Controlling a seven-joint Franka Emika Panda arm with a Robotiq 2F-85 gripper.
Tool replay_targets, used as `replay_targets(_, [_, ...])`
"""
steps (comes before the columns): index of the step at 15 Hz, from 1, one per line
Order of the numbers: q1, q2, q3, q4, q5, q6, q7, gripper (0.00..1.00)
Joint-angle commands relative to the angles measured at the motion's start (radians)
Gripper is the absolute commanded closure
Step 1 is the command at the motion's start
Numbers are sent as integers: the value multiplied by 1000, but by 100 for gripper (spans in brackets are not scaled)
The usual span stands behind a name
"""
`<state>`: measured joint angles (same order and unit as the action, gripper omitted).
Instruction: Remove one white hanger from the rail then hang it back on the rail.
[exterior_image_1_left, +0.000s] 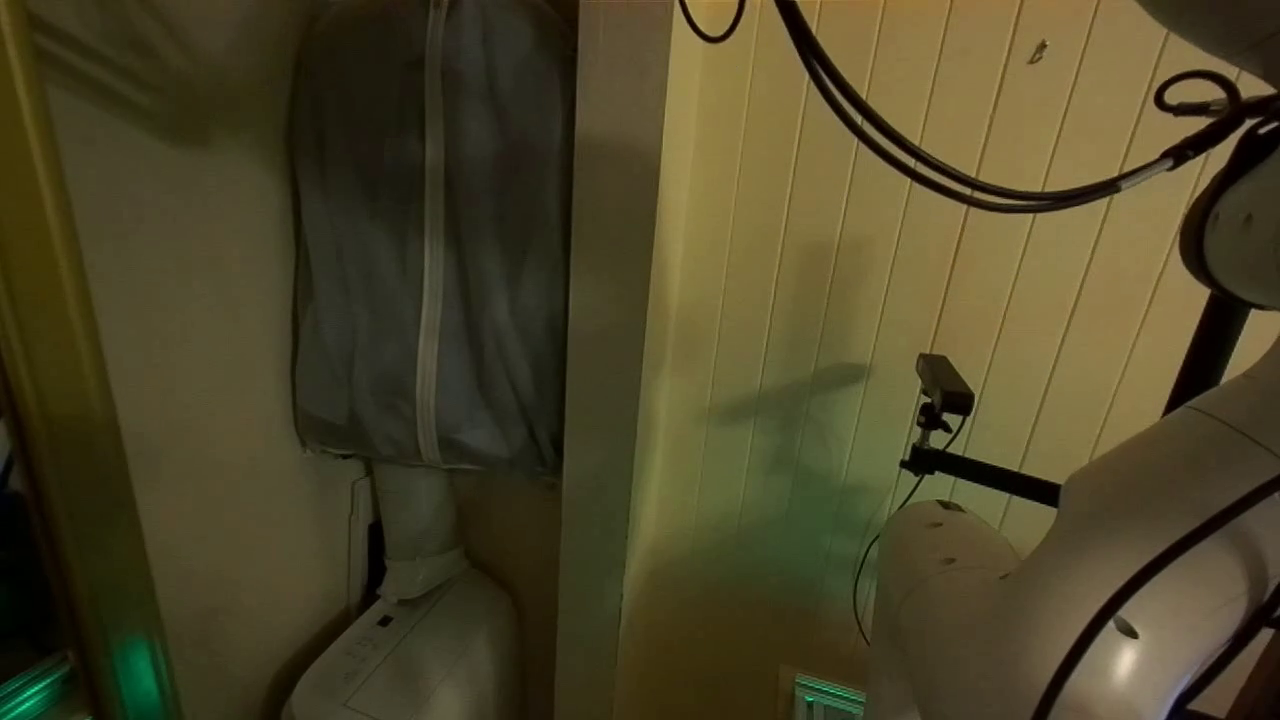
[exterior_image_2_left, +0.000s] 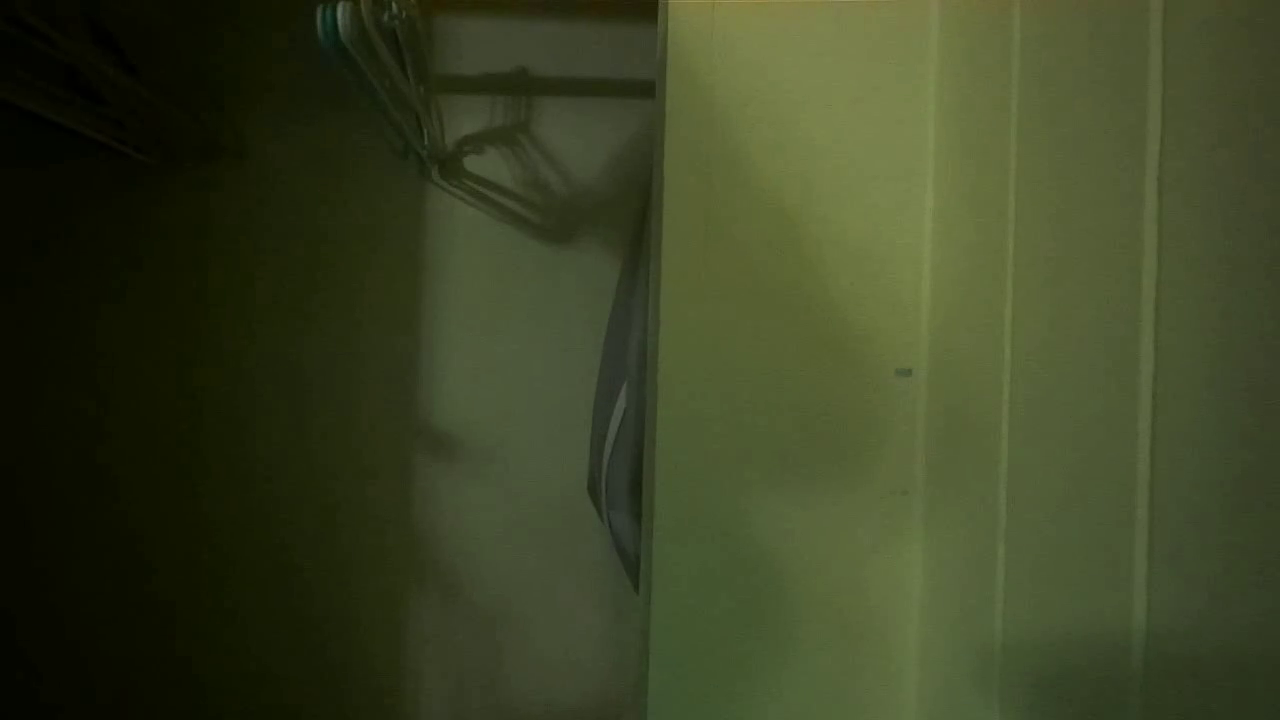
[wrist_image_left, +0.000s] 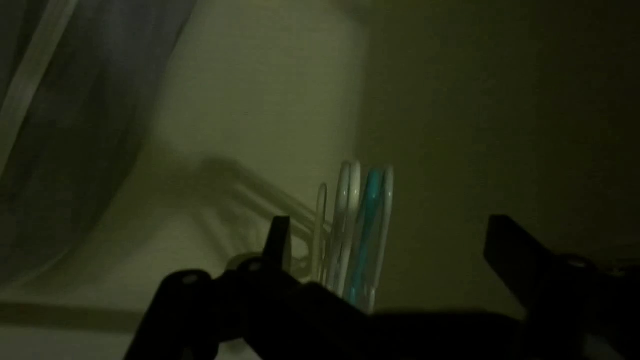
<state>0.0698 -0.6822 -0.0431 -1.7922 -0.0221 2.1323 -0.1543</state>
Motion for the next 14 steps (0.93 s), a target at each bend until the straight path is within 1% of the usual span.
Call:
replay_targets(1, [-4, 5, 3, 11, 5, 9, -3, 0])
replay_targets(4, [-4, 8, 3, 13, 5, 17, -3, 0])
replay_targets(5, [-17, 12, 10, 11, 2, 30, 24, 0])
replay_targets(6, [-11, 16, 11, 17, 23, 48, 47, 0])
replay_targets(7, [-21, 27, 22, 25, 20, 83, 78, 0])
replay_targets(9, [-20, 50, 31, 35, 24, 149, 114, 0])
replay_targets(14, [-7, 132, 37, 51, 31, 306, 147, 0])
